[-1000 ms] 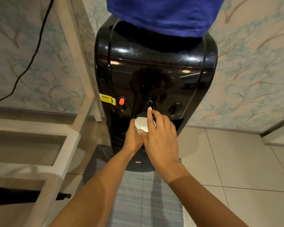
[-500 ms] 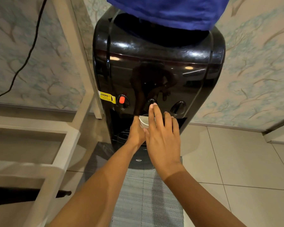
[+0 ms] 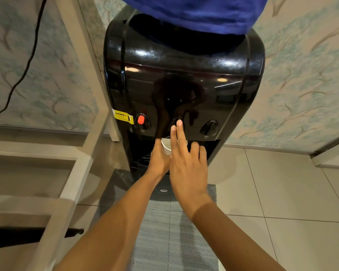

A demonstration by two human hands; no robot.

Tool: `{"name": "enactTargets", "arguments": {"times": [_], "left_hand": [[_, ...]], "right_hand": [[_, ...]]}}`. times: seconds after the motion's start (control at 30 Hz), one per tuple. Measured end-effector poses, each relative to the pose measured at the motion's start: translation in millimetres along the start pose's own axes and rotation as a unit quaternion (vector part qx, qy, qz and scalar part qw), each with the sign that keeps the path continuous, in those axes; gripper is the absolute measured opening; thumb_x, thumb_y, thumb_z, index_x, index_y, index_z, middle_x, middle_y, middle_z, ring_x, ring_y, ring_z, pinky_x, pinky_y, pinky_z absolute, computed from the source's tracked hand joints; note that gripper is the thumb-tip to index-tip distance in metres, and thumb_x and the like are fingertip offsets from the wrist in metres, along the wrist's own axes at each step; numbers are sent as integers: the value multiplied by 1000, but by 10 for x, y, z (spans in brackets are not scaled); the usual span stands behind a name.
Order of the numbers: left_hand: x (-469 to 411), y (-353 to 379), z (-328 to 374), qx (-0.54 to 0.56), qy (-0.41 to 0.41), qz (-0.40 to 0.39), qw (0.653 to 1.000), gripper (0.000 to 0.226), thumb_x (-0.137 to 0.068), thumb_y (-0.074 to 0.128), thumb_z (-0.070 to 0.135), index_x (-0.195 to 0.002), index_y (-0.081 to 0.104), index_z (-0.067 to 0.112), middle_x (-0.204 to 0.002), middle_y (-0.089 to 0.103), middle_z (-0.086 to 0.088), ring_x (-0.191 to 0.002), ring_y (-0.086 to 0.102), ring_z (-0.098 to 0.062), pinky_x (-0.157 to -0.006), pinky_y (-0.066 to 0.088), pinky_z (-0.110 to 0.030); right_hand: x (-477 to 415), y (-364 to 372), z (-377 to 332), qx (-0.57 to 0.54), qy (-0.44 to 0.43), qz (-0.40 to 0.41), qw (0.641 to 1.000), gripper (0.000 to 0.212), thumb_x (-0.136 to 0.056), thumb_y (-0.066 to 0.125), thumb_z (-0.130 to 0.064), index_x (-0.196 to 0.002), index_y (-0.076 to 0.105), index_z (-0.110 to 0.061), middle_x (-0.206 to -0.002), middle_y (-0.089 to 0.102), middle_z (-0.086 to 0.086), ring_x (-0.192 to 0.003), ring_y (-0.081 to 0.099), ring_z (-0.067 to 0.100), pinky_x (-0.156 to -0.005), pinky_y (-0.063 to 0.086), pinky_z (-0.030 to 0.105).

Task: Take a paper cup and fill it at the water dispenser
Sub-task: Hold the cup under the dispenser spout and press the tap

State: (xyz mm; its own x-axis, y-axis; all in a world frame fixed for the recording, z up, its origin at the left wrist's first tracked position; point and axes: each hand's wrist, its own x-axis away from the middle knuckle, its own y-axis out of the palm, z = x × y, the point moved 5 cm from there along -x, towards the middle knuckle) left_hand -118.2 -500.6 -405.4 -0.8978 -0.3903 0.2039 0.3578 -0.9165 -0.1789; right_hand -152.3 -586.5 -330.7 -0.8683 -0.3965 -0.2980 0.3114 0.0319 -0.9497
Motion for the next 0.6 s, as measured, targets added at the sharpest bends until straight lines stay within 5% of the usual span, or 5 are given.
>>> {"name": "enactTargets", "arguments": {"times": [0.23, 0.6], "left_hand": [[16, -6, 7, 2, -5, 10, 1000, 44, -74, 74, 26, -105, 45, 13, -96, 58, -2, -83, 57, -12, -61, 43, -18], [123, -7, 105, 21, 38, -6, 999, 38, -80, 68, 21, -108, 44, 13, -96, 57, 4, -88, 57, -11, -65, 42, -18]], "right_hand": [[-143, -31, 32, -13, 2, -5, 1000, 79, -82, 55, -7, -150, 14, -17, -158, 18, -3, -90, 52, 18, -89, 45, 30], [-198, -72, -5, -21, -12, -39, 999, 78, -91, 46, -9, -150, -4, -14, -160, 1, 1, -107, 43, 24, -99, 35, 33]]}}
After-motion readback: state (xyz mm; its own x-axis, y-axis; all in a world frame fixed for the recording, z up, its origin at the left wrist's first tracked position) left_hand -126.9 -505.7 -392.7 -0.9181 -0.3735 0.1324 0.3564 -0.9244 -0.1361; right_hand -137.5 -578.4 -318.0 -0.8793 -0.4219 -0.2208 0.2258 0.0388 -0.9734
